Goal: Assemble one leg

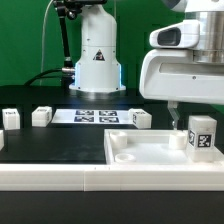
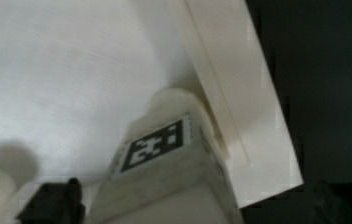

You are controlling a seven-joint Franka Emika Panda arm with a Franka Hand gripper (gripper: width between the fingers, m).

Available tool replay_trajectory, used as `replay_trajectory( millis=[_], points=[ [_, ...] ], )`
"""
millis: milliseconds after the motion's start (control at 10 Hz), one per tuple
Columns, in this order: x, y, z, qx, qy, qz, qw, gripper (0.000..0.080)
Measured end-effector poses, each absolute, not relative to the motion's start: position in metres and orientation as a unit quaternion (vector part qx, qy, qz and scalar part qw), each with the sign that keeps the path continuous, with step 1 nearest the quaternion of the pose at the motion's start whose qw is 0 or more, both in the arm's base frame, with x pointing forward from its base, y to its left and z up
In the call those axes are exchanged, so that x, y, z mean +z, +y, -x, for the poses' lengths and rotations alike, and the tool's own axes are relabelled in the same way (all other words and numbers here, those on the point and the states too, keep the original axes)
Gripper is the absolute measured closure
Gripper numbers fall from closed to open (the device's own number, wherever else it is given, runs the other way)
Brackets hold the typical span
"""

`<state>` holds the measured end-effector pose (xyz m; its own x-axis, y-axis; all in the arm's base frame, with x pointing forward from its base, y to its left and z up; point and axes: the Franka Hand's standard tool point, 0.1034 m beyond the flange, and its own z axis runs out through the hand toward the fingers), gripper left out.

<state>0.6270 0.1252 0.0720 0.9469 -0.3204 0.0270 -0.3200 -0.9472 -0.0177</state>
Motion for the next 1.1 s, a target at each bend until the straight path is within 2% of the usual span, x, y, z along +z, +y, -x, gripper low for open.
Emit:
replay_trajectory(
  millis=[300,500,600,700,800,900,1100],
  points=[
    [0.072,0.121,-0.625,-0.007,0.033,0.999,-0.011,0.0151],
    [0.073,0.114,-0.625,0.001,-0.012,1.0,-0.012,0.0151],
    [0.073,0.114,-0.625,0.001,-0.01,1.0,-0.012,0.0279],
    [0.073,0.114,-0.625,0.001,-0.01,1.0,-0.012,0.0279],
    [0.073,0.114,-0.625,0.001,-0.004,1.0,-0.012,0.0416],
    [0.072,0.114,-0.624,0.001,0.004,1.0,-0.012,0.0511],
    [0.072,0.115,-0.624,0.001,0.042,0.999,-0.009,0.051]
  ],
)
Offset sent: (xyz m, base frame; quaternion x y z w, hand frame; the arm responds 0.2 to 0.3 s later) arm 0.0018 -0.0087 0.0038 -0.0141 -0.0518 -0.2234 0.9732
